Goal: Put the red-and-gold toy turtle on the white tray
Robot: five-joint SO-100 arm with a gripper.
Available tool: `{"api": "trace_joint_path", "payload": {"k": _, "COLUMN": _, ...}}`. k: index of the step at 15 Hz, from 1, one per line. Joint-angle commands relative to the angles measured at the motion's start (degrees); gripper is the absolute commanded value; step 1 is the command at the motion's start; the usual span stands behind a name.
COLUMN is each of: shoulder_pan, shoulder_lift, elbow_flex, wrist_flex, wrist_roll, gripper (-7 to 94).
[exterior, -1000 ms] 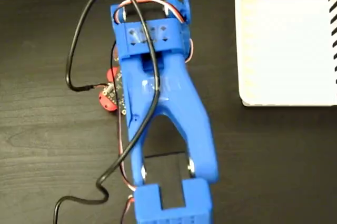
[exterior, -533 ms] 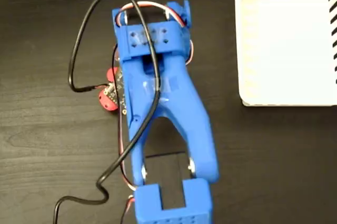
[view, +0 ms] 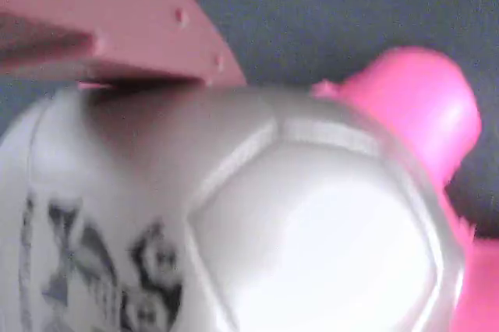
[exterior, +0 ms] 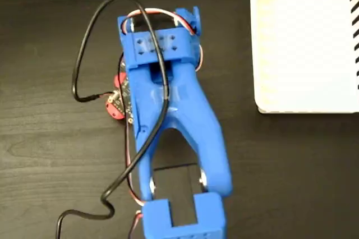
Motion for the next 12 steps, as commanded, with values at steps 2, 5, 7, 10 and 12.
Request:
{"api": "trace_joint_path", "payload": {"k": 2, "shoulder_pan": 1.2, "shoulder_lift": 4.7, "elbow_flex": 0.0, "wrist_flex": 1.6, "wrist_roll": 1.1, "gripper": 0}}
{"api": "trace_joint_path", "payload": {"k": 5, "shoulder_pan": 0.7, "shoulder_lift": 9.1, "elbow_flex": -4.8, "wrist_flex": 7.7, "wrist_roll": 5.7, "gripper": 0}}
{"api": "trace_joint_path", "payload": {"k": 7, "shoulder_pan": -0.1, "shoulder_lift": 12.8, "elbow_flex": -7.7, "wrist_flex": 10.6, "wrist_roll": 10.1, "gripper": 0}}
{"api": "trace_joint_path", "payload": {"k": 10, "shoulder_pan": -0.8, "shoulder_lift": 19.3, "elbow_flex": -12.0, "wrist_flex": 14.7, "wrist_roll": 17.0, "gripper": 0}}
{"api": "trace_joint_path", "payload": {"k": 12, "shoulder_pan": -1.2, "shoulder_lift": 22.3, "elbow_flex": -15.9, "wrist_flex": 15.3, "wrist_roll": 25.8, "gripper": 0}}
